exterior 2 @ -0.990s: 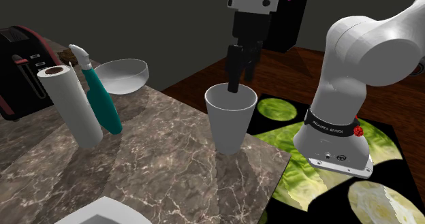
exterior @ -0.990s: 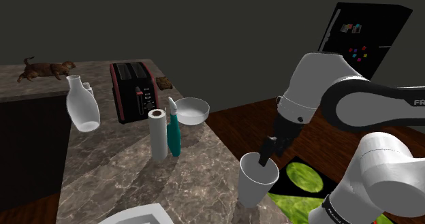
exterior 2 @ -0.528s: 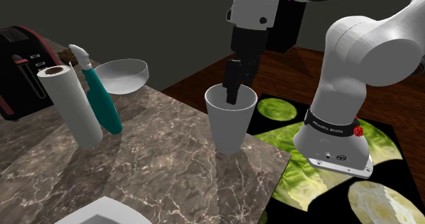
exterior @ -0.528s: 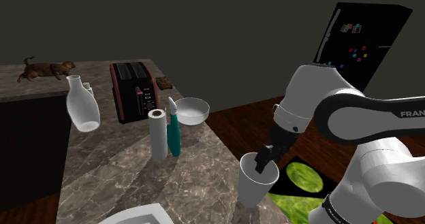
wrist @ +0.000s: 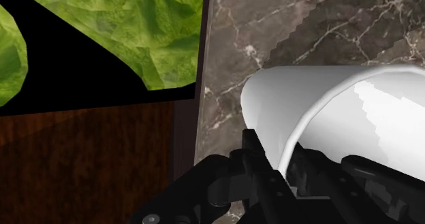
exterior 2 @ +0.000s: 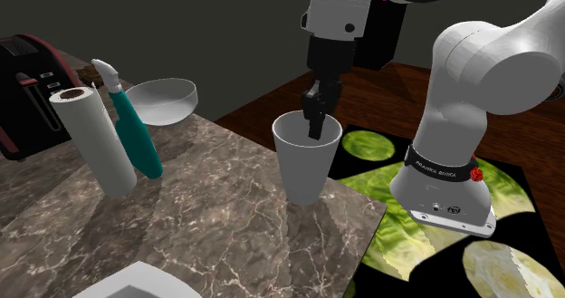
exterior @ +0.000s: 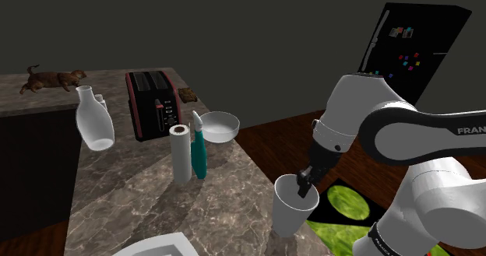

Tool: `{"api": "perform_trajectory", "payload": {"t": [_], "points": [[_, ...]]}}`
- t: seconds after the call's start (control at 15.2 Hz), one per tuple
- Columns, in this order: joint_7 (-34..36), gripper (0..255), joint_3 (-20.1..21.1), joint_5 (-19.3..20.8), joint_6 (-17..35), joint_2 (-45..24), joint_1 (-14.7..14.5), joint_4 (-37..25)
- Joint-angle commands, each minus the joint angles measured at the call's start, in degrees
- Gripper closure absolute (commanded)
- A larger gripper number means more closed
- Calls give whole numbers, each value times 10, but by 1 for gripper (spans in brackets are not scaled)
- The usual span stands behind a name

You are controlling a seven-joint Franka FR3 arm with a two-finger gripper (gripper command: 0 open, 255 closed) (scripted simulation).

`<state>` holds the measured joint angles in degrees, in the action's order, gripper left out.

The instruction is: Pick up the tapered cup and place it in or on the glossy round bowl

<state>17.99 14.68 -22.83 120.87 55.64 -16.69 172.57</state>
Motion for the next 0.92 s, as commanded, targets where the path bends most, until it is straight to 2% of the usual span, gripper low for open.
{"api": "perform_trajectory", "payload": {"t": [0.0, 0.4, 0.86], "points": [[0, 255, 0, 0, 0, 0, 0, 0], [0, 255, 0, 0, 0, 0, 0, 0], [9, 255, -13, 21, -68, 26, 10, -43]]}}
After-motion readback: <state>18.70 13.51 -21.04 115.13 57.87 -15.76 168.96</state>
